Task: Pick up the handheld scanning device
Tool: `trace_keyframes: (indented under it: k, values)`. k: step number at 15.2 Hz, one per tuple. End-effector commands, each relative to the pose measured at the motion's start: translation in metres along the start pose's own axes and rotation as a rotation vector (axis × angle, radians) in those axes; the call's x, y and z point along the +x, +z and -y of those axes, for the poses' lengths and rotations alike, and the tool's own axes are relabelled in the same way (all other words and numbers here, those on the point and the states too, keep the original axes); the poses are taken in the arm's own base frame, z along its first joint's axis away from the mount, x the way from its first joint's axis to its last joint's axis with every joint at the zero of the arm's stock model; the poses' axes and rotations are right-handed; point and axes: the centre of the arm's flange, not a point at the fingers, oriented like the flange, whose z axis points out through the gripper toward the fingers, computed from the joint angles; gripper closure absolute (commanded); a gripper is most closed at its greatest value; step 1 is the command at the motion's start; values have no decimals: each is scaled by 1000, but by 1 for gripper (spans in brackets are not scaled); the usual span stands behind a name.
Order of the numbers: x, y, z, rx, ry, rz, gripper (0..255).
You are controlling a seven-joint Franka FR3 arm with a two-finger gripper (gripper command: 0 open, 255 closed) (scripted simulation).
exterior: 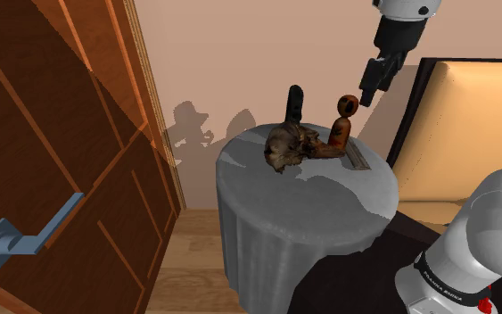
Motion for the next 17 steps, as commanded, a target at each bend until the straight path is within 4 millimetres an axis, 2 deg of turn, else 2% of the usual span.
trace_keyframes:
  k: [1,9,17]
  values:
    - [0,0,0,0,0,0,0]
    - [94,40,-31,33,142,-1,0]
    - [182,81,-74,66,283,-2,0]
